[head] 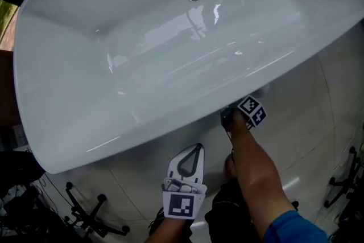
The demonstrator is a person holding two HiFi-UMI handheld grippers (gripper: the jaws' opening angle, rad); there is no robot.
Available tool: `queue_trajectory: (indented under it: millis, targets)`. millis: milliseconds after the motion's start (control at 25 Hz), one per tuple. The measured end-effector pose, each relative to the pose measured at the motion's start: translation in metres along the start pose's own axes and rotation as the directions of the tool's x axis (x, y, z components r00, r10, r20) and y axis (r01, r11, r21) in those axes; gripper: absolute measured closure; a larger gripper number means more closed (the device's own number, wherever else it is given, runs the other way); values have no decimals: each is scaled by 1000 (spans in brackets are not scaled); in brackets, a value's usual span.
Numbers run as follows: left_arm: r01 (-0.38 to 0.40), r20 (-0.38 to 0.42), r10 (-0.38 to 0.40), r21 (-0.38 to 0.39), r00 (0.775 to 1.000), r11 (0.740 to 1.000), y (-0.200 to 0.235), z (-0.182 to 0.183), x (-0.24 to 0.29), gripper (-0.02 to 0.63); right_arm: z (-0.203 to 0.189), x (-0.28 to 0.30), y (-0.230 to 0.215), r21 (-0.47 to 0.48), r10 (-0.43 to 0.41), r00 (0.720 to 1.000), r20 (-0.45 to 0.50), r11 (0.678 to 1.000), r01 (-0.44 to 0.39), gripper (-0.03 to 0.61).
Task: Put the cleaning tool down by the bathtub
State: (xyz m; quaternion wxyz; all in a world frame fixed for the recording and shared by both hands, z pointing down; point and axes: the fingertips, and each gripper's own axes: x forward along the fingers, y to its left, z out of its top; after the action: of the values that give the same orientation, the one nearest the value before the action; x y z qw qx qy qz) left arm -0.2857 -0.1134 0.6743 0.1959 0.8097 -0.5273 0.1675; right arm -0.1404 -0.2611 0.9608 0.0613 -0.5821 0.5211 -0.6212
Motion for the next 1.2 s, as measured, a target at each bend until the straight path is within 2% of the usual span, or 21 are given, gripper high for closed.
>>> queue_trajectory:
  millis: [120, 240, 360, 480, 640, 800, 880, 1040, 1080, 1200]
  targets:
    - [5, -2, -5, -13, 1000, 1000, -11, 12, -6, 614, 1, -13, 16, -34, 27, 999, -41, 999, -28, 382]
    - [13, 2, -13, -22, 1000, 1000, -21, 26, -10, 614, 2, -24, 33, -150, 25, 995, -96, 988, -40, 367]
    - [15, 2, -14, -29, 1000, 999, -29, 35, -17, 614, 3, -32, 43, -204, 1, 991, -137, 979, -29, 368]
    - [12, -1, -12, -41, 1000, 999, -35, 38, -23, 614, 6, -41, 54, -308, -17, 985, -170, 951, -37, 376]
    - [-5, 4, 5, -58, 1000, 998, -36, 40, -33, 614, -1, -68, 75, -488, 3, 980, -200, 867, -102, 462]
    - [-7, 10, 7, -53, 1000, 999, -38, 51, -49, 614, -14, -119, 98, -628, 51, 973, -224, 756, -185, 574]
    - [2, 23, -1, -39, 1000, 999, -42, 64, -58, 614, -14, -151, 111, -671, 74, 972, -223, 712, -208, 574]
    - [44, 44, -46, 44, 998, 998, -52, 97, -81, 614, -5, -214, 152, -719, 142, 968, -205, 649, -247, 574]
    - [53, 41, -55, 60, 998, 997, -56, 104, -89, 614, -4, -232, 163, -741, 153, 966, -208, 620, -258, 574]
    - [59, 34, -62, 93, 997, 994, -69, 128, -115, 614, -2, -291, 198, -818, 181, 957, -225, 499, -286, 574]
